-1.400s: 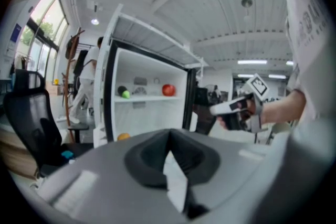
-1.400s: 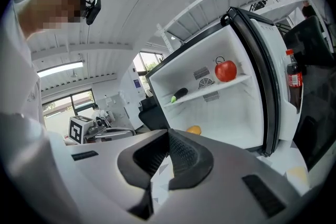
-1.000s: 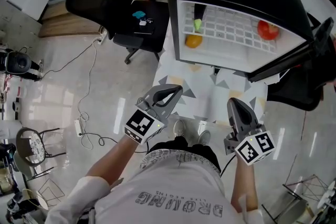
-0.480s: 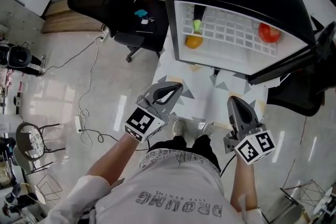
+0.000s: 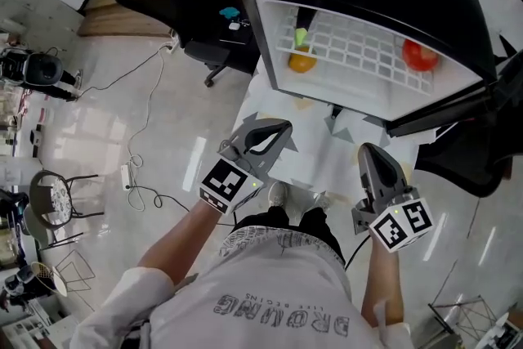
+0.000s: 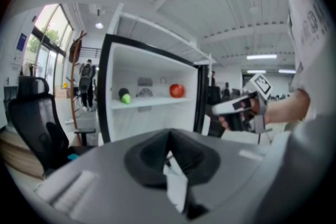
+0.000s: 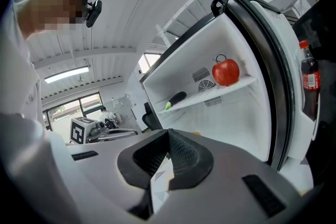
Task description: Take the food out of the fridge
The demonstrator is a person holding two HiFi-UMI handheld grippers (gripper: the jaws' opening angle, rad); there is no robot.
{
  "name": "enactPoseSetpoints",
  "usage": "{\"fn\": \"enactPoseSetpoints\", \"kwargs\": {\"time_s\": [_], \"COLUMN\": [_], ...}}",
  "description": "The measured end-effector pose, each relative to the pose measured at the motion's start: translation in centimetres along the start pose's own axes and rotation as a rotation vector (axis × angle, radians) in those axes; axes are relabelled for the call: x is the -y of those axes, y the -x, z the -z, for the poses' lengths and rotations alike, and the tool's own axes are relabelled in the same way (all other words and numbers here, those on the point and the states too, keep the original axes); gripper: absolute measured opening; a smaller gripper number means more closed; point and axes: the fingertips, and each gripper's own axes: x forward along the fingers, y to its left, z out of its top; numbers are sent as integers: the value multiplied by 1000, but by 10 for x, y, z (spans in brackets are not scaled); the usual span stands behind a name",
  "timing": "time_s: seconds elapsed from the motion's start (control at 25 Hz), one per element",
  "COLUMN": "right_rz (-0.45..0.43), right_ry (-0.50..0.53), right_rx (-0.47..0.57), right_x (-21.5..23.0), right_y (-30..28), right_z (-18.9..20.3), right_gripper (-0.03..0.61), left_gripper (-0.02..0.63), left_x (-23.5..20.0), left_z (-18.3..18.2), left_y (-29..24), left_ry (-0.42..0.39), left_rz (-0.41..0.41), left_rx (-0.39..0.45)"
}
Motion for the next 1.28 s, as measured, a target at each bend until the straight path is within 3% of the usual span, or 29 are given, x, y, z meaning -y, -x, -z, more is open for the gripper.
{"fn": "enactPoseSetpoints", "kwargs": {"time_s": [0.52,0.84,1.28], "right_rz": [-74,-101,-127], "right_ry": [-12,-23,-38], "right_rx": [-16,-40,-92], "right_x": [33,48,76], "right_y": [7,9,4], "right_z": [-16,-13,-4], "right_gripper": [-12,-12,-12], "left_gripper": [8,9,65], "left_x": [5,-31,-69], "left_z": [-11,3,36], "left_y": [-35,-73,-135], "left_ry": [-41,-97,-151], "left_rz": [-101,-211,-277], "left_rx": [-25,-77,-182]}}
